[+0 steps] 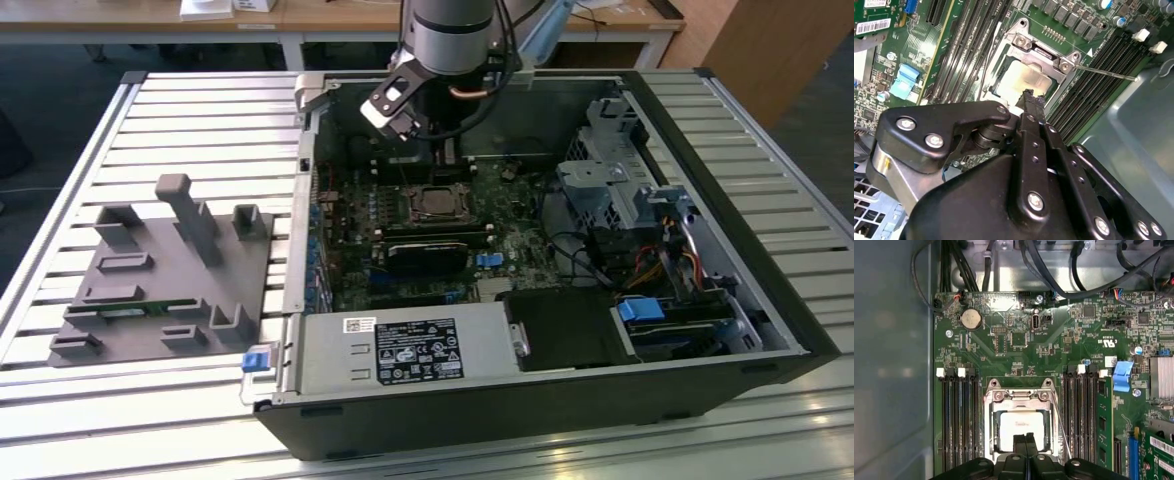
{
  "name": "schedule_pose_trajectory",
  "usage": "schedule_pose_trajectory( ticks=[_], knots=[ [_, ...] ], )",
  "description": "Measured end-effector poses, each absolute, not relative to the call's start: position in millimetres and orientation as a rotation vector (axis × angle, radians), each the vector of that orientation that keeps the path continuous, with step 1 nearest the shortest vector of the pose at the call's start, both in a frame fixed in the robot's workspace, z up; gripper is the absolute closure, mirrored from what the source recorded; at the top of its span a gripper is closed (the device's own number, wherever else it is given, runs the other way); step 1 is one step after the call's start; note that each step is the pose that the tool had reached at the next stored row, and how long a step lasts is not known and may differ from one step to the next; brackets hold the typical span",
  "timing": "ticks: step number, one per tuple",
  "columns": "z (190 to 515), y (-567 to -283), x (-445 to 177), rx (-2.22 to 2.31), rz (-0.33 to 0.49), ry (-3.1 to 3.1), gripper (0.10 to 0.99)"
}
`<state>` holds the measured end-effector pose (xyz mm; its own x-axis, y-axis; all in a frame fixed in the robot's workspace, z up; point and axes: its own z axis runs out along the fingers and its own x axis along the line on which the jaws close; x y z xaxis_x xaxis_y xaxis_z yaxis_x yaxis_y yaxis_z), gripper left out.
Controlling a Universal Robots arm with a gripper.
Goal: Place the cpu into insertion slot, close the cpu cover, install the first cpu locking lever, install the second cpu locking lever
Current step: 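Close the cpu cover, then install the first cpu locking lever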
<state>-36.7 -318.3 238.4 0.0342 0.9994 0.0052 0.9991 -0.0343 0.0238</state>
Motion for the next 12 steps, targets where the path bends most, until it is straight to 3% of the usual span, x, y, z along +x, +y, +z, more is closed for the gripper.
schedule_pose_trajectory(
  ticks=[12],
  knots=[
    [239.1,-318.4,-38.6,2.249,0.031,2.173,0.965]
  ],
)
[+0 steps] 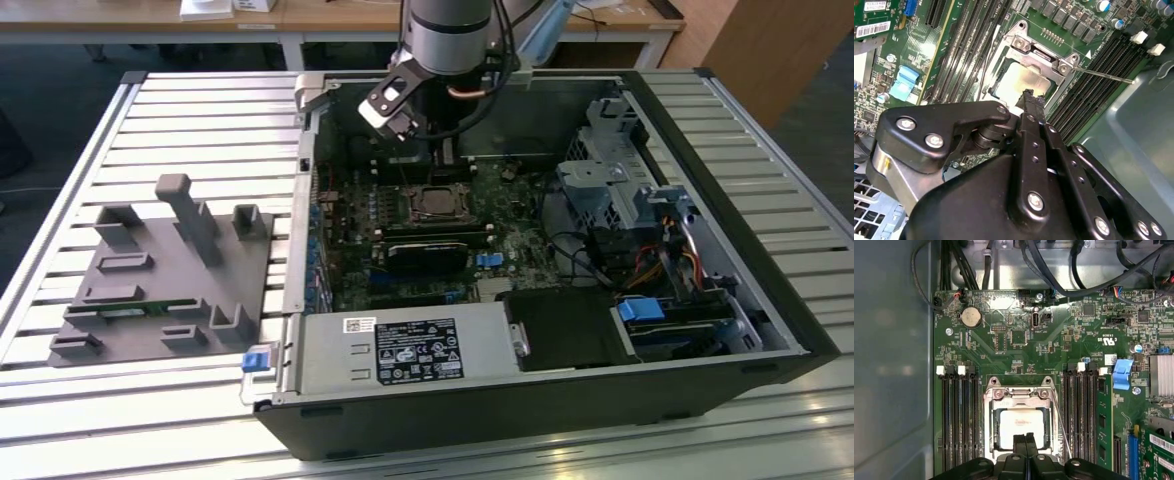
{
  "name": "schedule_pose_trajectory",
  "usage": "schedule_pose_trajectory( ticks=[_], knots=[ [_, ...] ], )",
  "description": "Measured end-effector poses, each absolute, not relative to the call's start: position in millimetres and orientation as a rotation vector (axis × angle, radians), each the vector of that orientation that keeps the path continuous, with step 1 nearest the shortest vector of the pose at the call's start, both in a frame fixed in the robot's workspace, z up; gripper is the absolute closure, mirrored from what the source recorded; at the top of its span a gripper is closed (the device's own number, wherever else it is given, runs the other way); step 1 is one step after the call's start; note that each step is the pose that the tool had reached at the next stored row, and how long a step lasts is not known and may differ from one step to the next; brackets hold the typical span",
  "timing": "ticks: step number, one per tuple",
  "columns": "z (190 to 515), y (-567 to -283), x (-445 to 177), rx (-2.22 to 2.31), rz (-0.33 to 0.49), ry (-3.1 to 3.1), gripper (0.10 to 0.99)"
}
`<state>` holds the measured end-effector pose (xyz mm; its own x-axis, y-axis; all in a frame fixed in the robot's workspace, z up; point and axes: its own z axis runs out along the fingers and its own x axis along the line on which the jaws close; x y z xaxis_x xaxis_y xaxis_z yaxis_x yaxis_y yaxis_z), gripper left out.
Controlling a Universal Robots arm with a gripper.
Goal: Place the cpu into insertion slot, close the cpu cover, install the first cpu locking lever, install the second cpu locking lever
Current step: 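Install the first cpu locking lever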
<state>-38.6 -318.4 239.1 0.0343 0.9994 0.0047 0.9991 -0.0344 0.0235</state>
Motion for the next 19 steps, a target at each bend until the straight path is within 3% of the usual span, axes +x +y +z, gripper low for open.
schedule_pose_trajectory(
  ticks=[19],
  knots=[
    [271.5,-318.1,-38.6,2.196,0.031,2.228,0.965]
  ],
)
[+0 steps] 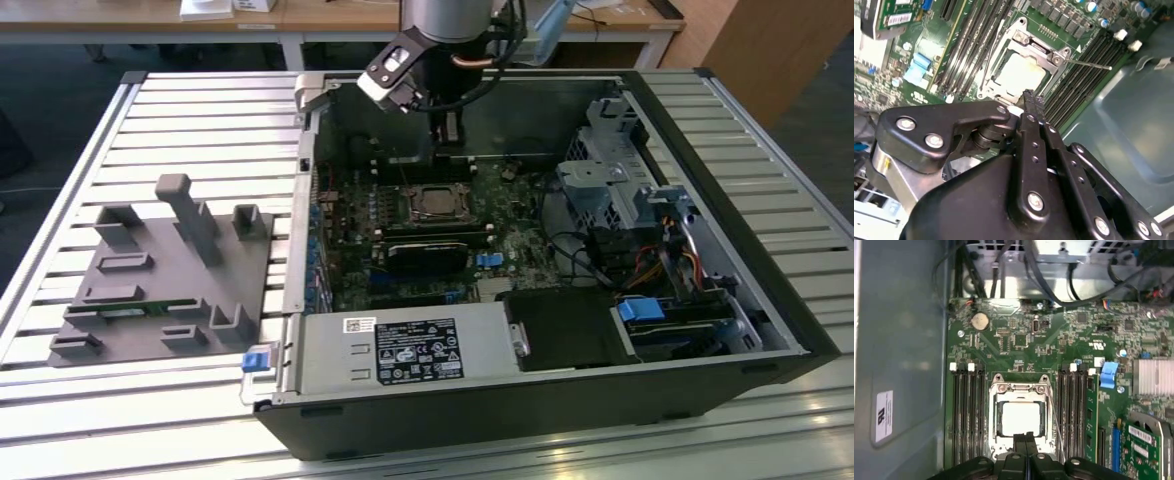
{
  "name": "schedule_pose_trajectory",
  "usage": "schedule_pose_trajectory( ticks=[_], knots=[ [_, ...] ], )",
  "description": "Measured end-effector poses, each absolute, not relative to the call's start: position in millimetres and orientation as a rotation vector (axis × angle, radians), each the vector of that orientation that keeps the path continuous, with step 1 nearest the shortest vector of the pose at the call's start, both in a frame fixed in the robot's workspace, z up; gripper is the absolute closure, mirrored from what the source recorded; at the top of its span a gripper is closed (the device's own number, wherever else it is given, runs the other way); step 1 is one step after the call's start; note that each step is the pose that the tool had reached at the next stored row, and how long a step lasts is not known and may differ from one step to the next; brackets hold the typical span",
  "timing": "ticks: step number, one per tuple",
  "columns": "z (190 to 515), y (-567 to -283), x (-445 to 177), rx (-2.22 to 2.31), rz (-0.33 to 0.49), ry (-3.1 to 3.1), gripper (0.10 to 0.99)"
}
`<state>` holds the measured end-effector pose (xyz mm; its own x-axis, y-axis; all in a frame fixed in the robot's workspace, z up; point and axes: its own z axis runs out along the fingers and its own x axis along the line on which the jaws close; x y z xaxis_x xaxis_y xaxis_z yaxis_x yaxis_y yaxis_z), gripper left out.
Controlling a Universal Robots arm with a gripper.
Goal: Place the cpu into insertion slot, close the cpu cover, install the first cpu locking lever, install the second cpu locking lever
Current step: 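Install the first cpu locking lever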
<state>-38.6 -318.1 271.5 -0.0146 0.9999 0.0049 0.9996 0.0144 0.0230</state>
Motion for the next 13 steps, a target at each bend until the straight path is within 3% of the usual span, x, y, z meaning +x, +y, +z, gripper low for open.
schedule_pose_trajectory(
  ticks=[13],
  knots=[
    [271.2,-318.2,-38.6,2.016,0.032,2.395,0.965]
  ],
)
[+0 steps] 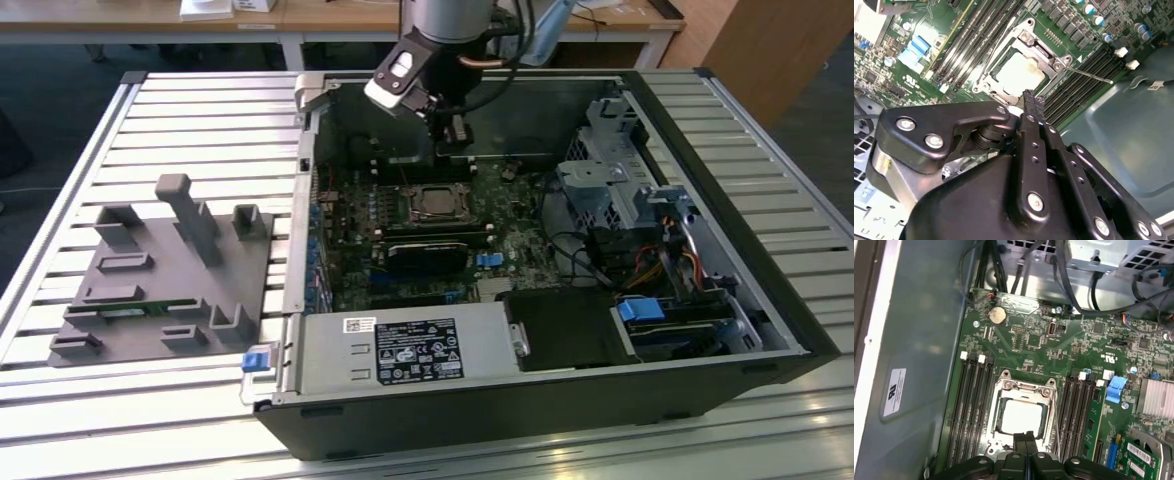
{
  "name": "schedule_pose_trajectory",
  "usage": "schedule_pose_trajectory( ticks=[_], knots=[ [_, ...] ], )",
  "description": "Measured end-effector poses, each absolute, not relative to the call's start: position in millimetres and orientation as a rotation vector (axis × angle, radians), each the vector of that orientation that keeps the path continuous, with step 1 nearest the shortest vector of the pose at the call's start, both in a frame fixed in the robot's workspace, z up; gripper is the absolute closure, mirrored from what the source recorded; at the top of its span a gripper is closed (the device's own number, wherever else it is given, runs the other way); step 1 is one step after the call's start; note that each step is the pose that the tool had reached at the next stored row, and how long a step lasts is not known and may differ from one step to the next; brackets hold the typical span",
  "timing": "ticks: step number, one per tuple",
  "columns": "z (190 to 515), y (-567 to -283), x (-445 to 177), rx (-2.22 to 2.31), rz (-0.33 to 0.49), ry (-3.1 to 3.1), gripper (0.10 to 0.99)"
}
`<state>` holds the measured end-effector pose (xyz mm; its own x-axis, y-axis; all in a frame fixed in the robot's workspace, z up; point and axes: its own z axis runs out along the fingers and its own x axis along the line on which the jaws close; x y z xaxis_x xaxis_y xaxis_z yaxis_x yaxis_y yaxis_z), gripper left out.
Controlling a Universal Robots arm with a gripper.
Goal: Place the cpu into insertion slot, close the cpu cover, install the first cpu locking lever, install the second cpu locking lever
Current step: 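Install the first cpu locking lever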
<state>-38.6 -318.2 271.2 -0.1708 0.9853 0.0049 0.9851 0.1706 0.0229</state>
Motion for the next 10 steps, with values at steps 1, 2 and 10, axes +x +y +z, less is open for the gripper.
schedule_pose_trajectory(
  ticks=[1,2,10],
  knots=[
    [271.1,-318.2,-38.6,2.005,0.033,2.404,0.965],
    [271.1,-318.2,-38.6,1.993,0.033,2.414,0.965],
    [271.1,-318.2,-38.6,1.893,0.033,2.495,0.965]
  ],
)
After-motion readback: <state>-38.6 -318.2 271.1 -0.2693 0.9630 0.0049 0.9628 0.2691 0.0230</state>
